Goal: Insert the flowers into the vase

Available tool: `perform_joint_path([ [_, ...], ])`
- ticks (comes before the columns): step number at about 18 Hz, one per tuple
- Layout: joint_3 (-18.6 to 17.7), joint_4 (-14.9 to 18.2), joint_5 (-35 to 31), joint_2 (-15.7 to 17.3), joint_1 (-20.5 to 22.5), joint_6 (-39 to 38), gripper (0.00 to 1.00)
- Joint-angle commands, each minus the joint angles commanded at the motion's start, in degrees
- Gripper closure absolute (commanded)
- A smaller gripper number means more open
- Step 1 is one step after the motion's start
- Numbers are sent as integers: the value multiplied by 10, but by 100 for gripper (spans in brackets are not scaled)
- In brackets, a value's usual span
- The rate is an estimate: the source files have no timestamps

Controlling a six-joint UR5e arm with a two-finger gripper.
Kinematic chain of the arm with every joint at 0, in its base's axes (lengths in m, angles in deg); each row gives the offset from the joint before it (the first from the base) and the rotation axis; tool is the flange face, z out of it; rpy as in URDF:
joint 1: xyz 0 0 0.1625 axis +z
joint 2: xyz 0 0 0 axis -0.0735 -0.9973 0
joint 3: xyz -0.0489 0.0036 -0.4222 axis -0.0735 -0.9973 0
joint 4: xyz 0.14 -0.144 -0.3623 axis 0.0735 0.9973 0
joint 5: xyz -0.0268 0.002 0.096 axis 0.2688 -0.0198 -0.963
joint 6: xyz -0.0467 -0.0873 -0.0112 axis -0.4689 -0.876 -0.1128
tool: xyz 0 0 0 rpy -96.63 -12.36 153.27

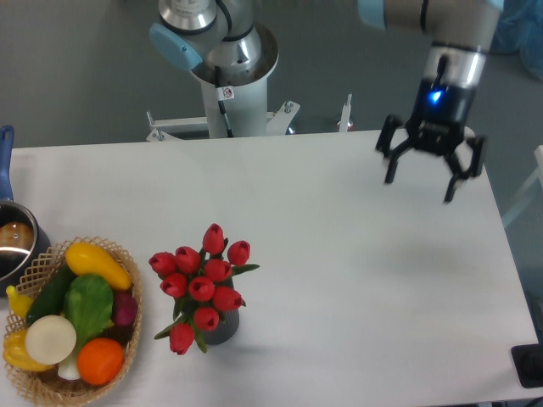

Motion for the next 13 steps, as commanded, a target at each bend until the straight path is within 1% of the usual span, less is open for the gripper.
perform_joint_path([
  [2,-1,3,-59,9,-3,26,0],
  [4,1,24,-99,13,2,58,0],
  [6,7,59,-113,19,10,88,0],
  [8,10,89,-121,24,24,140,0],
  [10,11,108,-122,29,39,198,0],
  [12,11,129,-122,32,47,217,0],
  [13,11,134,-121,34,48,218,0],
])
